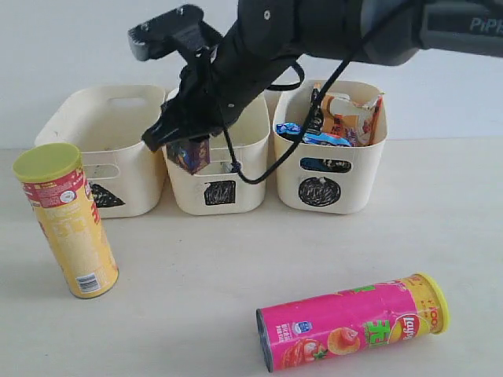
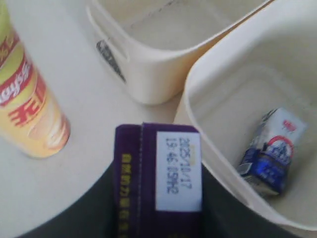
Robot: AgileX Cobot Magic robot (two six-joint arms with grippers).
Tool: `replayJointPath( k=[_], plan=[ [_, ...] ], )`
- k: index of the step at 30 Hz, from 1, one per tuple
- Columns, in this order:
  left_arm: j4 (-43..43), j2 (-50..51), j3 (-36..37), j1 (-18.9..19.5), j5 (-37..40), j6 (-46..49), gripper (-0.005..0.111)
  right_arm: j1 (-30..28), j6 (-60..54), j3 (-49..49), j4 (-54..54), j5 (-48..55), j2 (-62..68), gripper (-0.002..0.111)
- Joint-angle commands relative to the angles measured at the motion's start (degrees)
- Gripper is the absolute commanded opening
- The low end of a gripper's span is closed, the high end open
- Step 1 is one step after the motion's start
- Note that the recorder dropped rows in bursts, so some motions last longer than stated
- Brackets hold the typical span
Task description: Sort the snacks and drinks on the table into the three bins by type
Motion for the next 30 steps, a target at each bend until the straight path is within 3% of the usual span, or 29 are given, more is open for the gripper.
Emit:
replayJointPath(
  k=[1,10,20,30],
  plan=[
    [-0.1,-0.2,-0.1,0.1,-0.5,-0.5,0.004,-1.9,-0.1,-0.3,0.7,-9.0,-1.3,0.001],
    [-0.1,-0.2,-0.1,0.1,-0.5,-0.5,0.004,-4.1,-0.1,-0.3,-0.2,-25.4,2.8,0.001],
    [-0.1,-0.2,-0.1,0.1,-0.5,-0.5,0.004,-9.3,1.5,-0.3,1.2,-34.5,9.9,0.001],
    [-0.1,-0.2,-0.1,0.1,-0.5,-0.5,0.004,-9.8,3.0,-0.3,1.1,-37.9,12.0,0.001]
  ],
)
